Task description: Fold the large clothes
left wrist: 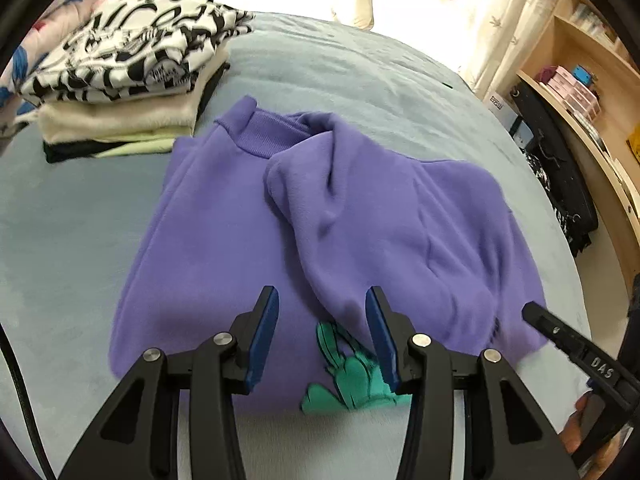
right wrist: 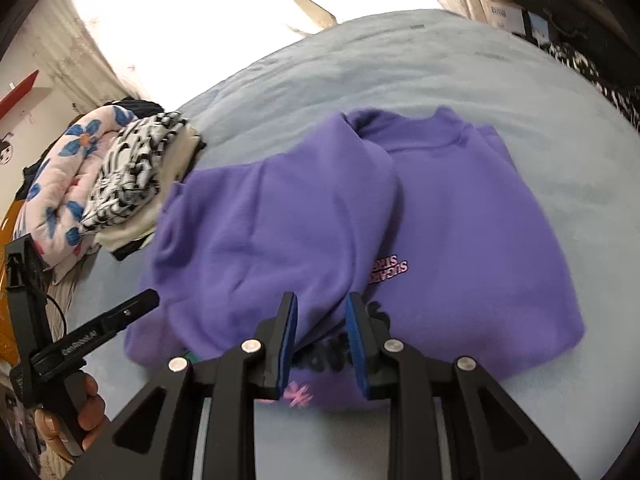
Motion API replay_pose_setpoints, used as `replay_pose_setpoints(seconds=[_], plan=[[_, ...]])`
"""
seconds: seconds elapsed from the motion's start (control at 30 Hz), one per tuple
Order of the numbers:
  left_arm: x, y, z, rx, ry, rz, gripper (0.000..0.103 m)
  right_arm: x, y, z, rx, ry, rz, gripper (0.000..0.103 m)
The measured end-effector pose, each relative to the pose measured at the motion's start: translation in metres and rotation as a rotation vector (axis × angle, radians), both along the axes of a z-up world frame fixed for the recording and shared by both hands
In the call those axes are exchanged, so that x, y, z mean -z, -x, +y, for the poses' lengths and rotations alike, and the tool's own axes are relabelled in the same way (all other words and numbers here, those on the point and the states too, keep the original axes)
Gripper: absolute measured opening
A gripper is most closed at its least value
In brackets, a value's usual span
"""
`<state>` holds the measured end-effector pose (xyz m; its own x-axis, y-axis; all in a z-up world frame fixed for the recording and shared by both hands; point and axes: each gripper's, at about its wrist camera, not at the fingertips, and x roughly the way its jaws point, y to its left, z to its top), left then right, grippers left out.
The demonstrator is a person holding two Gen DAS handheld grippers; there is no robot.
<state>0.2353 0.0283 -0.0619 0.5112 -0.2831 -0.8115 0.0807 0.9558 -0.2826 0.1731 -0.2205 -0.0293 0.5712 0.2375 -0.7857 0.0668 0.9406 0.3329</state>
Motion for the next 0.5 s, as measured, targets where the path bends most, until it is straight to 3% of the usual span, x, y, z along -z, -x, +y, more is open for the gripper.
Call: replay_pose_setpoints(seconds=[0.27,0.4,0.5], plan=[[-0.046,0.063,0.02,-0.001,-0.046,-0.021,0.046,-0.088,0.061,0.021,-0.106,0.047,-0.113,0.025],[-0.068,0.091,0.027,-0.005,-0.071,-0.045,0.051,-0.129,0.093,0.028,-0.152,0.071,-0.174,0.037],[-0.083,0.112,0.037,-0.013,-0.082,-0.062,0.057,-0.155,0.115,0.035,-0.186,0.088,-0.212,0.039]])
